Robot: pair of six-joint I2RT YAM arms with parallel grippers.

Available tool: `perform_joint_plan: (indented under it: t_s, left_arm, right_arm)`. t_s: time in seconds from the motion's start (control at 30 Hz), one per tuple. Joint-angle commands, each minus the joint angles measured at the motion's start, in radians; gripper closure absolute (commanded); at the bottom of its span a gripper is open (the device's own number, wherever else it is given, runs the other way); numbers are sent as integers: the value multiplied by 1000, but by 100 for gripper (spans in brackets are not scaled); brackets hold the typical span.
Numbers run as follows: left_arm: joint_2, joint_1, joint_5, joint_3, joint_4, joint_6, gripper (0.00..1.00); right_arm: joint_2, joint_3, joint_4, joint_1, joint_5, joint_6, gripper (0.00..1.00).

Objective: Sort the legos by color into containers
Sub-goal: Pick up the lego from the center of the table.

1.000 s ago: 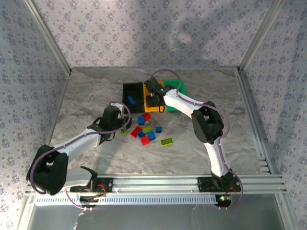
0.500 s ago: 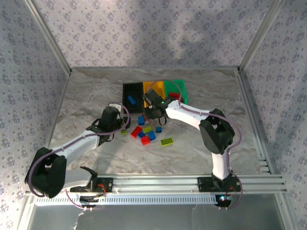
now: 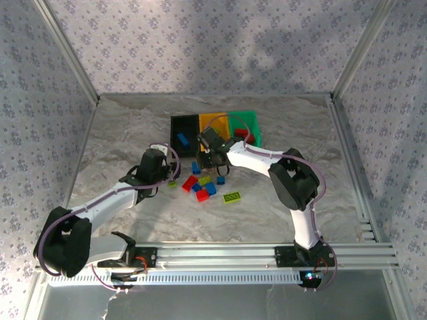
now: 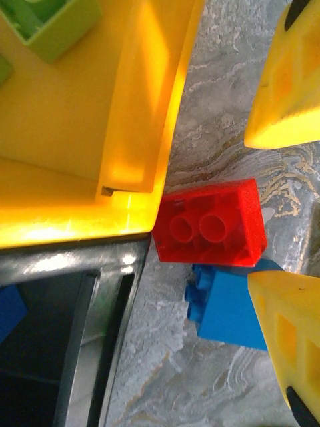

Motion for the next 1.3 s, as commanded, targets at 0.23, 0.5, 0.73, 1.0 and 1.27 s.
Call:
perform_joint_plan:
  t_s: [0.23, 0.5, 0.73, 1.0, 1.27]
  left_arm:
    - [-6, 6, 11, 1, 33, -9, 35]
    - [-7, 7, 14, 1, 34, -8, 35]
    - [0, 6, 26, 3, 37, -9, 35]
    - [0, 6, 24, 3, 37, -8, 35]
    - [-2, 6, 27, 3, 35, -8, 35]
  right_arm:
    - [16, -46, 116, -23, -36, 110, 45]
    - [25, -66, 131, -17, -15, 141, 44]
    - [59, -49, 118, -6, 16, 142, 44]
    - [94, -4, 93, 27, 29, 141, 43]
    - [102, -12, 73, 16, 48, 140, 49]
